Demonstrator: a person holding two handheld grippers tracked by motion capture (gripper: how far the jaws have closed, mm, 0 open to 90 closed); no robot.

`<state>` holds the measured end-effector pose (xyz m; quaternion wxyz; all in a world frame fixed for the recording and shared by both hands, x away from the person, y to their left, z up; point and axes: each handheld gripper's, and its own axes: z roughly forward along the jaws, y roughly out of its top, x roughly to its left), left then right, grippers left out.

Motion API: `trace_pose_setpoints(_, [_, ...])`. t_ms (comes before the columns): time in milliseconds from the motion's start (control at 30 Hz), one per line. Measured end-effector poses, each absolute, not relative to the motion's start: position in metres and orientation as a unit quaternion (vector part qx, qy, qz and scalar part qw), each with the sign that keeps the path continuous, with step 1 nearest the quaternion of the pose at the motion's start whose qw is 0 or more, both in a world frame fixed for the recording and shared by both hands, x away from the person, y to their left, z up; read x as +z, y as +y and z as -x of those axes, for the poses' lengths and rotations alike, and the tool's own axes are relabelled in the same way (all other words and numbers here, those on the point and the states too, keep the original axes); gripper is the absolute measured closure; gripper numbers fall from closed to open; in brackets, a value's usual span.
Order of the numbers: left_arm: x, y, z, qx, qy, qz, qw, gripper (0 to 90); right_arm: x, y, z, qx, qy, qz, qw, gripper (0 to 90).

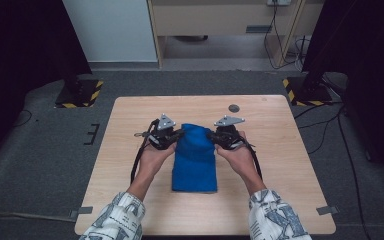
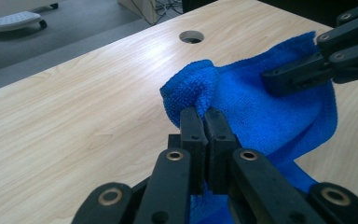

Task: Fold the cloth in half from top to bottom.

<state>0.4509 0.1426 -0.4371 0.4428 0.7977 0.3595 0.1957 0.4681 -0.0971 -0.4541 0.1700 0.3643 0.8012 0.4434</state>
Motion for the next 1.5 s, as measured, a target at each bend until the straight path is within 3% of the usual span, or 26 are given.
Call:
trace_pose_setpoints(433, [-0.450,0.145,-0.426,0.187,0.354,-0.803,0.442,87.9,-0.467,-0.099,-0.441,0.443,0.809,-0.349,0.168,84.6])
trace_pose_setpoints(1500, [-0.481,0.146,-0.391,0.160,0.339,-0.814,0.443,87.6,-0.488,-0.105,-0.415,0.432,0.823,-0.336,0.153,78.4])
